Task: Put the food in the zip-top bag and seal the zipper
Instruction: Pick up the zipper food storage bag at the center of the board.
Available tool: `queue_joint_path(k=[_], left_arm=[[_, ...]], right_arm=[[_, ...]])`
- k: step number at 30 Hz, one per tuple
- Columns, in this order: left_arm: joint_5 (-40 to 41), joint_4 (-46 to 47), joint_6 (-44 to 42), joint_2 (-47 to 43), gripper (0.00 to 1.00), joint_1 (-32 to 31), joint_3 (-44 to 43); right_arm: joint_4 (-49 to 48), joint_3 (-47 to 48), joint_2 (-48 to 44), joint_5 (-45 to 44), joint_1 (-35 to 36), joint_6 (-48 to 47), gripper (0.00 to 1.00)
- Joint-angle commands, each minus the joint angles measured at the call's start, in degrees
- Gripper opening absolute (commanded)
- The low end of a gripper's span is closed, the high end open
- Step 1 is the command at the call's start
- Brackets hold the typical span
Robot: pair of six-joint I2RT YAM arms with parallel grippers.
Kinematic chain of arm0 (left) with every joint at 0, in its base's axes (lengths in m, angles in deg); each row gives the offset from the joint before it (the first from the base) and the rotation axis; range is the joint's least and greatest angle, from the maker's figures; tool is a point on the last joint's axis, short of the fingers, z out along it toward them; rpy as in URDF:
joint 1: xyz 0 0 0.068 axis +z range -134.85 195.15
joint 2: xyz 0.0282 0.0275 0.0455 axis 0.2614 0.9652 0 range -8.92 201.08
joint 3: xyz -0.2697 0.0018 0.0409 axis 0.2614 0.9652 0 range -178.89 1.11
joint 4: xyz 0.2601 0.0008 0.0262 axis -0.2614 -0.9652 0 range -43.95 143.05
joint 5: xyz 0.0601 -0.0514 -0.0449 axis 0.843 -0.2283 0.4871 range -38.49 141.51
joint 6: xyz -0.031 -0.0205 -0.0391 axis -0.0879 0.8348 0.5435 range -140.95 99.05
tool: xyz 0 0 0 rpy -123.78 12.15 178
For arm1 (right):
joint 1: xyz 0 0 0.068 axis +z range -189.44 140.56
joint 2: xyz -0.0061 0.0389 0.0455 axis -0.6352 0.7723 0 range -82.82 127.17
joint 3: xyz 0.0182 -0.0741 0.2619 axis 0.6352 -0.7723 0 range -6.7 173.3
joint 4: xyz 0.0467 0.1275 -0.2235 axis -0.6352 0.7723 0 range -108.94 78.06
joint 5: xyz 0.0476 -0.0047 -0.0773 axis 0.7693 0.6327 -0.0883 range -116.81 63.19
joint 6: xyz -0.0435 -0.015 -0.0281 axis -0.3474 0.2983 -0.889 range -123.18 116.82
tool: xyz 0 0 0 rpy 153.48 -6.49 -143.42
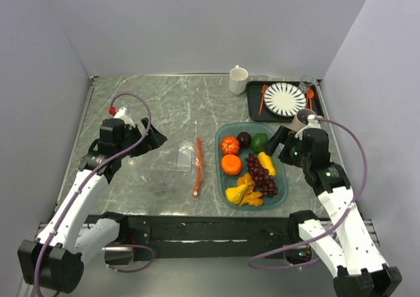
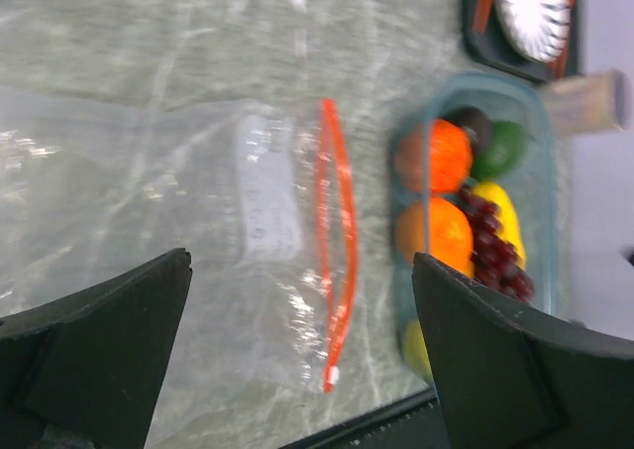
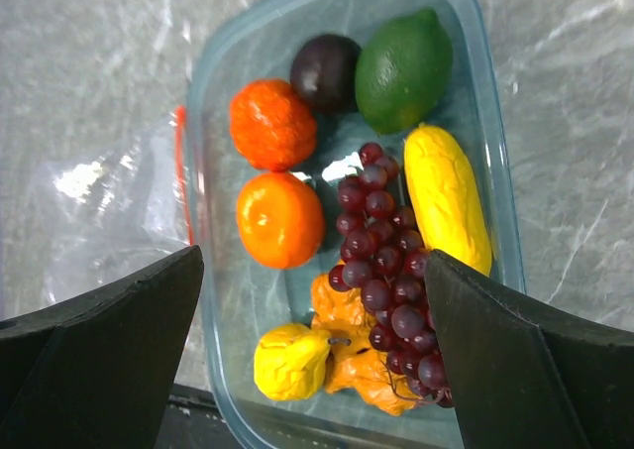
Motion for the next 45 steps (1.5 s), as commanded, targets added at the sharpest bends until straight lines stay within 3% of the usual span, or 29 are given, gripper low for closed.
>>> queue_joint_path(k=[1, 5, 8, 10, 13, 14, 18, 21, 27, 36, 45], left_arm=[[-11.11, 8.39, 1.84, -2.44, 0.99, -0.12, 3.56], [-24.45, 14.90, 3.96, 1.33, 0.99, -0.12, 7.35], [-25.10, 14.03, 4.31, 4.51, 0.99, -0.29, 6.65], [-22.31, 12.29, 2.82, 3.72, 0.99, -0.99, 5.43], [-12.30, 7.64, 1.59, 2.41, 0.99, -3.89, 2.53], [-4.70, 6.23, 1.59, 1.96, 0.99, -6.25, 1.91], [7.03, 2.35, 1.76, 2.30, 0.99, -11.98, -0.46], [11.35, 0.32, 2.20, 5.81, 0.99, -16.02, -1.52], [16.63, 0.76, 4.92, 12.93, 0.99, -24.72, -1.87], [19.89, 2.61, 6.69, 23.29, 0.99, -31.32, -5.82], [22.09, 1.12, 7.56, 33.68, 0.86, -35.63, -12.59]], right_arm=[[-1.98, -0.76, 1.18, 2.51, 0.11, -1.14, 1.00], [-2.15, -1.02, 1.36, 2.95, 0.11, -1.50, 1.00], [-1.63, -0.59, 1.97, 2.78, 0.11, -2.20, 1.00], [-0.66, -0.06, 2.32, 2.60, 0.11, -2.73, 1.00], [-0.31, -0.23, 2.24, 2.42, 0.20, -3.34, 1.00], [-0.31, -0.32, 2.06, 2.34, 0.11, -3.34, 1.00], [-0.57, -0.58, 2.24, 1.90, 0.11, -3.61, 1.00], [-0.40, 0.29, 3.20, 1.90, 0.11, -4.04, 1.00], [0.75, 2.58, 4.17, 1.54, 0.11, -4.66, 1.00], [-0.22, 2.67, 4.96, 1.81, 0.11, -4.66, 1.00], [0.13, 3.11, 6.10, 0.93, 0.11, -5.63, 1.00]])
